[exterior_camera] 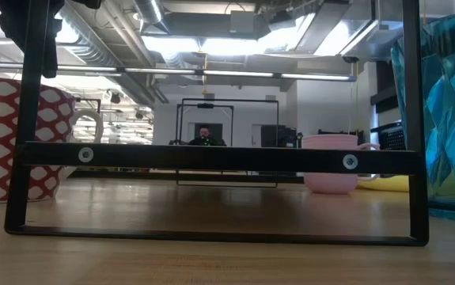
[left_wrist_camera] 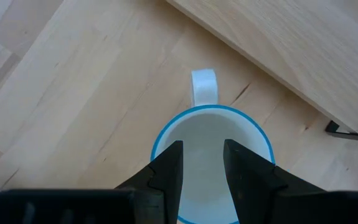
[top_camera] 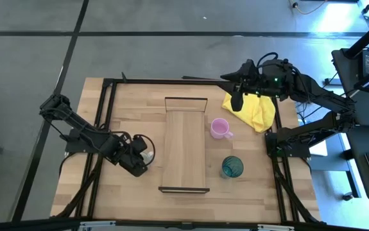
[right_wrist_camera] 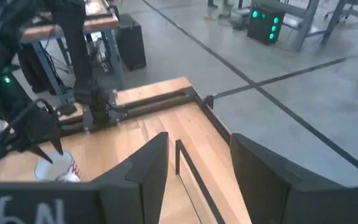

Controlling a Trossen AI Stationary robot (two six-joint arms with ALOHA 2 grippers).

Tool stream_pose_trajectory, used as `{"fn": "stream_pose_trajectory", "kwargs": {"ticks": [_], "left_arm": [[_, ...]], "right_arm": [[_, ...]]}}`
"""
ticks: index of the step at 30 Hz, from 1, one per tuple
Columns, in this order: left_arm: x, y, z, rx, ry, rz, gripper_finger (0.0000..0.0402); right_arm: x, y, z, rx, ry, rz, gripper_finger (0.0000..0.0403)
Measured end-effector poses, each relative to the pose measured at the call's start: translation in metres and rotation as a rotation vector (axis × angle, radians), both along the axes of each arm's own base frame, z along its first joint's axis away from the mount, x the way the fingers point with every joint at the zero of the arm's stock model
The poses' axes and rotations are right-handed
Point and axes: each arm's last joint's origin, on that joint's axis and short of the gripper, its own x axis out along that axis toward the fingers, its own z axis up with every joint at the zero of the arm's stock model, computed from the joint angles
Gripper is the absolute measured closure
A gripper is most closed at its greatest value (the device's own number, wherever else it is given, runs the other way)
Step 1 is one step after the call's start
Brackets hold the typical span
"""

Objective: Stack small to large cups/mugs on shelf
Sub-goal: Put the pink mug on the shelf

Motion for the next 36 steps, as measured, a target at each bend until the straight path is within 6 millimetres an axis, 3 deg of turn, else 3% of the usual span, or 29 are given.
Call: {"fn": "stream_pose_trajectory", "kwargs": {"ticks": [10, 14, 18, 21, 26, 29, 33, 36], "left_arm": [[0.007, -0.002, 0.002, -0.03, -0.078, 0.01, 0.0292], [0.017, 0.001, 0.005, -0.077, -0.151, 0.057, 0.0292], [0.028, 0.006, 0.008, -0.113, -0.209, 0.03, 0.0293], [0.032, 0.011, 0.009, -0.144, -0.199, -0.02, 0.0295], [0.028, 0.025, 0.02, -0.176, -0.205, -0.09, 0.0296], [0.019, 0.038, 0.033, -0.16, -0.25, -0.099, 0.0296], [-0.003, 0.058, 0.053, -0.102, -0.32, -0.065, 0.0296], [-0.024, 0.072, 0.067, -0.051, -0.363, -0.032, 0.0296]], "right_arm": [[-0.004, 0.0, -0.044, 0.118, 0.297, -0.057, 0.023], [0.017, 0.008, -0.049, 0.211, 0.095, 0.09, 0.023], [0.034, 0.015, -0.047, 0.187, -0.101, 0.183, 0.023], [0.041, -0.003, -0.043, 0.23, -0.218, 0.223, 0.023], [0.049, -0.051, -0.018, 0.45, -0.466, 0.572, 0.023], [0.049, -0.078, 0.0, 0.518, -0.537, 0.674, 0.023], [0.039, -0.109, 0.007, 0.546, -0.427, 0.537, 0.023], [0.016, -0.124, 0.001, 0.458, -0.208, 0.253, 0.023]]}}
